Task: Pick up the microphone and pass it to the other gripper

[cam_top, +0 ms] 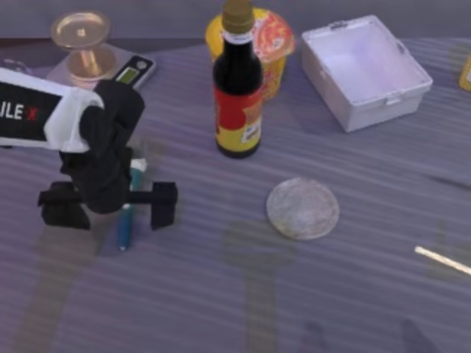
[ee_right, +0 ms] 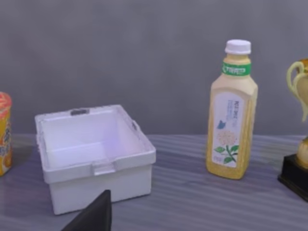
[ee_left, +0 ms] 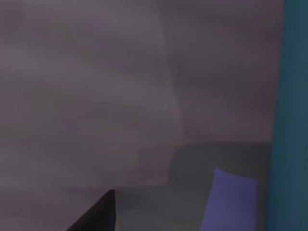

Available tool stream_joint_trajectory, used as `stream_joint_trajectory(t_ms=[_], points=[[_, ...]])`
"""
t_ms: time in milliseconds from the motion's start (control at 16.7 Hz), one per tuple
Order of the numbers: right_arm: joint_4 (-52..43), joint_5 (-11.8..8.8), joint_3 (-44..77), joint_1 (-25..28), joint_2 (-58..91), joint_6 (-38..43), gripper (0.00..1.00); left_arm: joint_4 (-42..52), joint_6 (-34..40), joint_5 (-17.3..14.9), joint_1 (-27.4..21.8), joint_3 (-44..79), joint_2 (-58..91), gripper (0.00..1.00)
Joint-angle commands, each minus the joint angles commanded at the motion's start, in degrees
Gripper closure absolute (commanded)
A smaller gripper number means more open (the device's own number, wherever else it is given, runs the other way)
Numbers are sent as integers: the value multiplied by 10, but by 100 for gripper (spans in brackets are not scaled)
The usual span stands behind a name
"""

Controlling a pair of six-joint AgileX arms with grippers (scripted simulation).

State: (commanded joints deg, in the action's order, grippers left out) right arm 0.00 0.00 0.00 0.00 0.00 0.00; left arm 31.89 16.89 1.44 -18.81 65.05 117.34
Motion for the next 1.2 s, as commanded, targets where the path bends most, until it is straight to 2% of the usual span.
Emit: stream_joint_trajectory(t_ms=[360,1140,1200], points=[[0,0,0,0,0,0,0,-29,-1,0,1,-11,23,0],[0,0,0,0,0,0,0,-29,-1,0,1,-11,23,98],[0,0,0,0,0,0,0,-29,-1,0,1,-11,23,100]])
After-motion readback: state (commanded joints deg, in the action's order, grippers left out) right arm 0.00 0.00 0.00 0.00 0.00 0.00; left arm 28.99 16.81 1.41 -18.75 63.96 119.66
